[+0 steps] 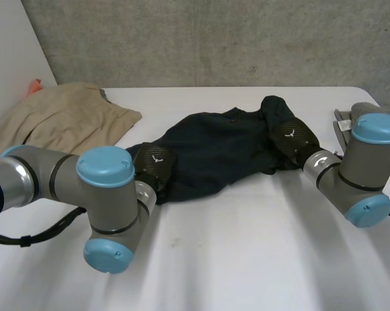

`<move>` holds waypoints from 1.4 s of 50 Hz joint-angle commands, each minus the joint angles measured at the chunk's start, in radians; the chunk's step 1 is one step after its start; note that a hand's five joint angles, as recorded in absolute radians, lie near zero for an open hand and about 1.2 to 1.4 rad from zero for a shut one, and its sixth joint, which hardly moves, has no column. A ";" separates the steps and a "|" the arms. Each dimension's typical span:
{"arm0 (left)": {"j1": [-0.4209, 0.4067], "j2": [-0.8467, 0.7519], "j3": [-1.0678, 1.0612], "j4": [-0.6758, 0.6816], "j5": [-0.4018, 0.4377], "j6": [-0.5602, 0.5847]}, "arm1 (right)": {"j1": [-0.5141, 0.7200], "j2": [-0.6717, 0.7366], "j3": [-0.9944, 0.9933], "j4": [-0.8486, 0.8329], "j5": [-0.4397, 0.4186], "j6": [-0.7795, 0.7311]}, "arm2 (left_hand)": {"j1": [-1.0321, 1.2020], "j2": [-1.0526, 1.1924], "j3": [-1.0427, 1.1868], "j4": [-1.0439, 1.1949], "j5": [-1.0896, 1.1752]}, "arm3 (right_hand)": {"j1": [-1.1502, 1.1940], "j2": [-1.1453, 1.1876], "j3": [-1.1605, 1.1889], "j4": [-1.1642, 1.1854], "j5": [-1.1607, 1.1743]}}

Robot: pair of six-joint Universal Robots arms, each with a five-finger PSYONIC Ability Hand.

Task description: Fold the laundry.

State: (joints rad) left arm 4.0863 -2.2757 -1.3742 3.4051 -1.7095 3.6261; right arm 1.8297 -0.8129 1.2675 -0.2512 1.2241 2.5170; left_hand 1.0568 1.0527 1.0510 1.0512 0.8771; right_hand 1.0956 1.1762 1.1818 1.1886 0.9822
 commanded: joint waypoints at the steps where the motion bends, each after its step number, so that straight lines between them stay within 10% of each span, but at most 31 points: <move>1: 0.011 -0.007 0.003 -0.007 0.047 0.042 | -0.003 -0.005 -0.007 0.000 -0.008 0.051 | -0.147 -0.143 -0.141 -0.142 -0.142 | 0.301 0.220 0.214 0.208 0.240; 15: 0.006 -0.027 0.058 -0.119 0.113 -0.006 | 0.008 -0.005 -0.007 0.007 0.003 0.059 | -0.312 -0.308 -0.306 -0.306 -0.307 | 0.301 0.220 0.214 0.208 0.240; 20: -0.004 -0.064 0.128 -0.210 0.102 -0.021 | 0.010 -0.038 -0.005 0.027 0.023 0.088 | 0.336 0.340 0.342 0.342 0.341 | 0.301 0.220 0.214 0.208 0.240; 23: -0.011 -0.059 0.151 -0.262 0.097 -0.023 | 0.010 -0.067 -0.007 0.044 0.032 0.111 | 0.339 0.344 0.345 0.345 0.345 | 0.301 0.220 0.214 0.208 0.240; 40: 0.087 0.394 0.167 -0.343 0.065 -0.100 | 0.034 -0.427 -0.124 0.353 0.021 0.331 | 0.339 0.344 0.345 0.345 0.345 | 0.301 0.220 0.214 0.208 0.240; 64: 0.282 -0.165 0.708 -0.339 -0.064 -0.041 | 0.387 0.054 -0.418 0.291 0.207 0.740 | 0.339 0.344 0.345 0.345 0.345 | 0.189 0.109 0.103 0.096 0.128; 70: 0.292 -0.064 0.649 -0.340 -0.143 -0.089 | 0.369 -0.026 -0.462 0.311 0.212 0.724 | -0.793 -0.789 -0.787 -0.787 -0.788 | -0.921 -1.002 -1.007 -1.014 -0.982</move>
State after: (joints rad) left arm 4.3731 -2.4250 -0.6746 3.0649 -1.7917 3.5771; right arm 2.2105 -0.7719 0.8399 0.0404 1.4398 3.2535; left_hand 0.7212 0.7809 0.7844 0.7793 0.6059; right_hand 0.6721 0.6542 0.6862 0.6905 0.4987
